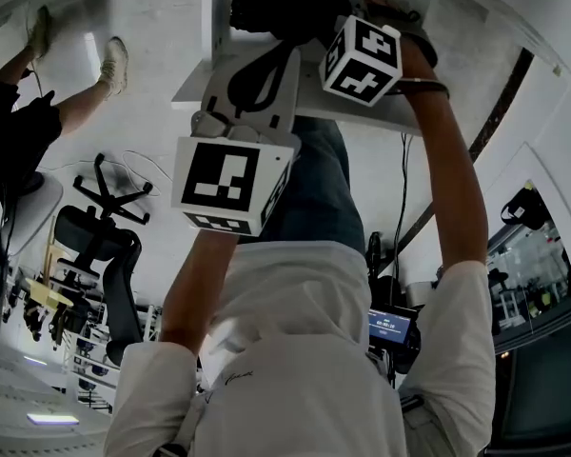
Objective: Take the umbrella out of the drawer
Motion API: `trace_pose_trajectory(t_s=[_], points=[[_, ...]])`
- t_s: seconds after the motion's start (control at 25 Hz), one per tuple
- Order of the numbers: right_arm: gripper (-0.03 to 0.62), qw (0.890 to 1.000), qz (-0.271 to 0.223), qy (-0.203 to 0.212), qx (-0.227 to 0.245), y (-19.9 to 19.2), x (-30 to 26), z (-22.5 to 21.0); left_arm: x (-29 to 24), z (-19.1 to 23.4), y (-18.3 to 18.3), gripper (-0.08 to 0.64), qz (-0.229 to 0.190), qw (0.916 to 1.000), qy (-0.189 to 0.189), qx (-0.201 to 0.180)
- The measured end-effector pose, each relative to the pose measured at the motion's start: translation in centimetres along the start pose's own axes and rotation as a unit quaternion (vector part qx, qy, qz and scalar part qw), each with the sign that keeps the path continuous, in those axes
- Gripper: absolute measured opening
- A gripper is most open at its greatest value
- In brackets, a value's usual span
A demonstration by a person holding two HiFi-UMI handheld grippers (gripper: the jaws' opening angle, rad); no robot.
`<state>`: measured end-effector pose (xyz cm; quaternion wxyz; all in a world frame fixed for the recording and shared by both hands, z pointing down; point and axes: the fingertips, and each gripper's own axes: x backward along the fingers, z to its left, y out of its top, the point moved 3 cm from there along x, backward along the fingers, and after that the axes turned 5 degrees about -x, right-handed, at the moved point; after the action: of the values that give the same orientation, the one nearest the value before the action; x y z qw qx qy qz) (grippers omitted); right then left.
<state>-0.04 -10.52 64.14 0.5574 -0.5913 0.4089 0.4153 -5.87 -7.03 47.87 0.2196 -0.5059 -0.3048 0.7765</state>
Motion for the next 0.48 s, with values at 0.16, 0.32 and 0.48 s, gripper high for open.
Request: trace_pose_trajectory(t_s=[0.16, 0.32, 0.48], points=[[0.249, 1.0, 0.014, 0.01, 0.004, 0.1, -1.0, 0.1, 0.1, 0.3, 0.0, 0.017, 0.0, 1.0, -0.001, -0.001], [0.256, 0.999, 0.033, 0.011, 0.021, -0.2, -1.4, -0.2, 0.0, 0.0, 0.3, 0.017, -0.003, 1.0, -0.002, -0.004], [0.256, 0.998, 0.048, 0.014, 0.032, -0.2, -2.0, -0.2, 0.1, -0.1, 0.5, 0.017, -0.013, 0.9999, -0.004, -0.004]])
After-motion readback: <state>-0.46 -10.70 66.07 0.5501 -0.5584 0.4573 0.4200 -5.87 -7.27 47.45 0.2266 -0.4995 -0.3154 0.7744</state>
